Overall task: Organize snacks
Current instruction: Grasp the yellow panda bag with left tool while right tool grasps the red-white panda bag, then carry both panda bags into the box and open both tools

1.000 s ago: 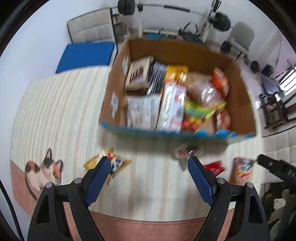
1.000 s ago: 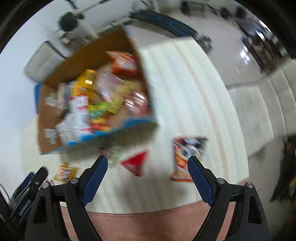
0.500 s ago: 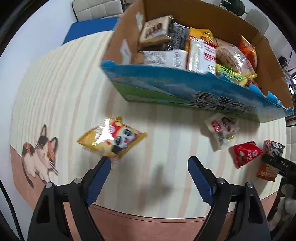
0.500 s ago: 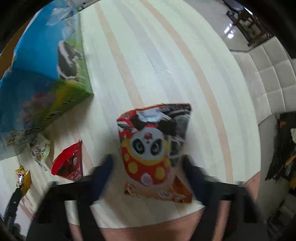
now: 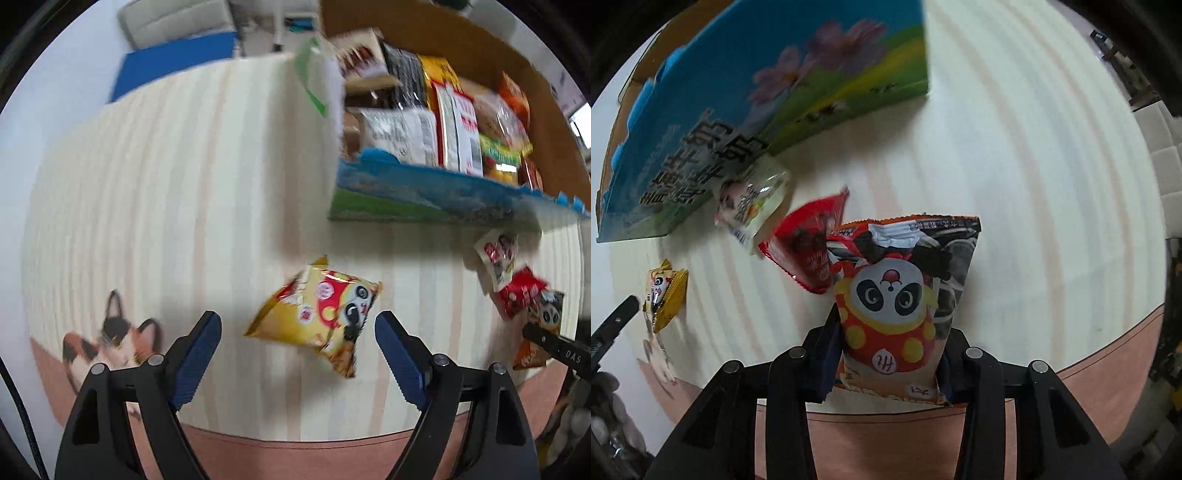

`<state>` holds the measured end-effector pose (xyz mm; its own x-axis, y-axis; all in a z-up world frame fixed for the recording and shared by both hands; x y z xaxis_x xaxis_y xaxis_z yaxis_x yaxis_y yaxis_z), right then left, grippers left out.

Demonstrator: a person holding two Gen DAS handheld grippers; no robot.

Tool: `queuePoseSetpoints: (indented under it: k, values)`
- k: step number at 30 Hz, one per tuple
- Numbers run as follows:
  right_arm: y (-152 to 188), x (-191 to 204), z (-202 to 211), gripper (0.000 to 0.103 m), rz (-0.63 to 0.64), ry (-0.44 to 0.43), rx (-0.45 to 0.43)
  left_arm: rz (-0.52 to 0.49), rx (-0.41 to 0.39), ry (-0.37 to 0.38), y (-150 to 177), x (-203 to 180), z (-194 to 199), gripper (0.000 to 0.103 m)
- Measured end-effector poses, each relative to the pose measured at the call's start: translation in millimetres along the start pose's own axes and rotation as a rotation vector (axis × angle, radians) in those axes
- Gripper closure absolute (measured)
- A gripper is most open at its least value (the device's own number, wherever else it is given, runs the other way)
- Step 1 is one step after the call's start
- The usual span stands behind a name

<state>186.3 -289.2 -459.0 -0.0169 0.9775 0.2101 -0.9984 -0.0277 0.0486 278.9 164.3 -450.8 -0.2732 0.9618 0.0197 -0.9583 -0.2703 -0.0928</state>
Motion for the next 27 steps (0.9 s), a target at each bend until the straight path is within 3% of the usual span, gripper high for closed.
queuePoseSetpoints:
  k: [4,8,9,10,11,15,19,27]
  values:
    - [-1,8,-3,0.058,-0.001,-0.007,0.006,-0.003,0.122,0.032,1,-10,-34,0.018]
    - [-8,19,-4,0.058,-0.002,-0.003,0.008,0.039,0.183,0.092,0,-18,-55,0.019]
    - [-9,21,-4,0.058,-0.002,-0.002,0.009,0.052,0.176,0.107,-1,-18,-56,0.023]
    - [-11,25,-6,0.058,0.000,0.000,0.011,0.056,0.169,0.114,-1,-19,-57,0.036]
    - [-14,26,-7,0.058,0.000,0.001,0.010,0.047,0.172,0.105,1,-19,-58,0.041]
    - [-17,28,-2,0.059,0.006,-0.004,0.000,0.019,0.162,0.094,14,-22,-56,0.050]
    - [-17,28,8,0.061,0.015,-0.016,-0.016,0.024,0.133,0.091,32,-25,-44,0.052]
    - [-12,33,43,0.062,0.032,-0.079,-0.058,0.091,0.102,0.200,59,-46,9,0.052]
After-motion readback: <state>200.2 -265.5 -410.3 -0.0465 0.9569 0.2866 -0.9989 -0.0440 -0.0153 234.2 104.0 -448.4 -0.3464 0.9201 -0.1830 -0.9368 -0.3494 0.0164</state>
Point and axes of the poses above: each gripper's, at about its wrist camera, not at the fingertips, and z roughly against the way its jaws point, x to its left, y to its underside, the point moved 10 cm from there along -z, roughly the way its jaws point, and after that the axes turned 15 degrees about z, right-handed, at the moved point
